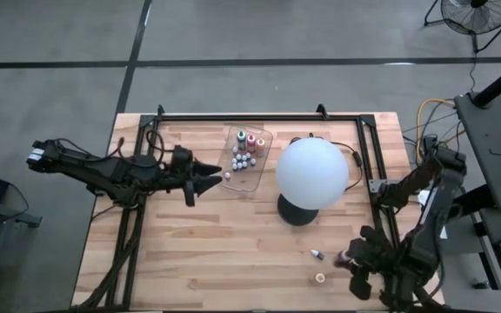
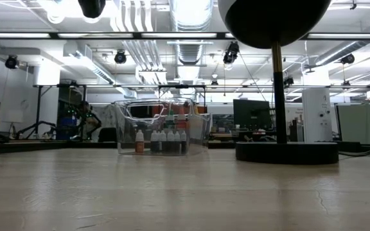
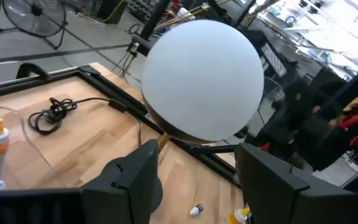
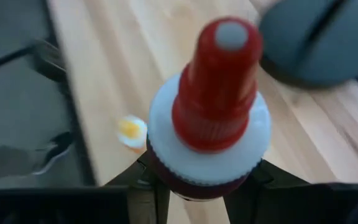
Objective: Pick & Place food coloring
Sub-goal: Put the large red food coloring bottle into the transparent bin
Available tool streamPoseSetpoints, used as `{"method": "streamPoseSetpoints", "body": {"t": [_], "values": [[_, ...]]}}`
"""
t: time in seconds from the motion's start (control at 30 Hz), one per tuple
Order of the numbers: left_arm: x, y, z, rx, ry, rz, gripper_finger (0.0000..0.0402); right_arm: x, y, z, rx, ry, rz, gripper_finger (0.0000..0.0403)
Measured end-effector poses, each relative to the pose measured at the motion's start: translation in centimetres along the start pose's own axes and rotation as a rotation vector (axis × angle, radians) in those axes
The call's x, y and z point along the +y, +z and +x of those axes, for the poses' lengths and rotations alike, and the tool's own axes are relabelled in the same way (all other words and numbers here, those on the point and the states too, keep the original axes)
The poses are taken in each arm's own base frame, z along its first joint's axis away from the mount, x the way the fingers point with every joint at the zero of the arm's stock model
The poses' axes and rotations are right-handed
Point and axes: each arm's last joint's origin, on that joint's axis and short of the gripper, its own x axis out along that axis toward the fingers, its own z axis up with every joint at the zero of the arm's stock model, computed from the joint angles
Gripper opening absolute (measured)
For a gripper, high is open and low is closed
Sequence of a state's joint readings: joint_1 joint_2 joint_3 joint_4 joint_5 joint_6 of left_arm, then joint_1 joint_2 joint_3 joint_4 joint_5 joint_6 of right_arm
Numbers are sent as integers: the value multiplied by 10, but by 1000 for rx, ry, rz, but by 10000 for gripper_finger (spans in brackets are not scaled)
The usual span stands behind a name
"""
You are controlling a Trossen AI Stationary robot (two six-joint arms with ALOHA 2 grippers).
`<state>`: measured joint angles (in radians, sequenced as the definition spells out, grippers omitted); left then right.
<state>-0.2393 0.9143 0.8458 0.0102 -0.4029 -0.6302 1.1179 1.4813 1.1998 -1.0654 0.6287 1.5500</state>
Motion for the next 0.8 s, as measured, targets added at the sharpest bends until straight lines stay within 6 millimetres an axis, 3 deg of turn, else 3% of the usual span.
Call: {"method": "streamPoseSetpoints", "body": {"t": [0.27,0.53,0.8], "values": [[-7,-4,7,35,-100,55,185,25,69,-39,-64,128,-60,95],[-24,7,9,83,-264,180,185,44,136,-52,-172,168,-84,95],[-44,32,8,165,-229,301,186,64,185,-60,-261,183,-118,96]]}}
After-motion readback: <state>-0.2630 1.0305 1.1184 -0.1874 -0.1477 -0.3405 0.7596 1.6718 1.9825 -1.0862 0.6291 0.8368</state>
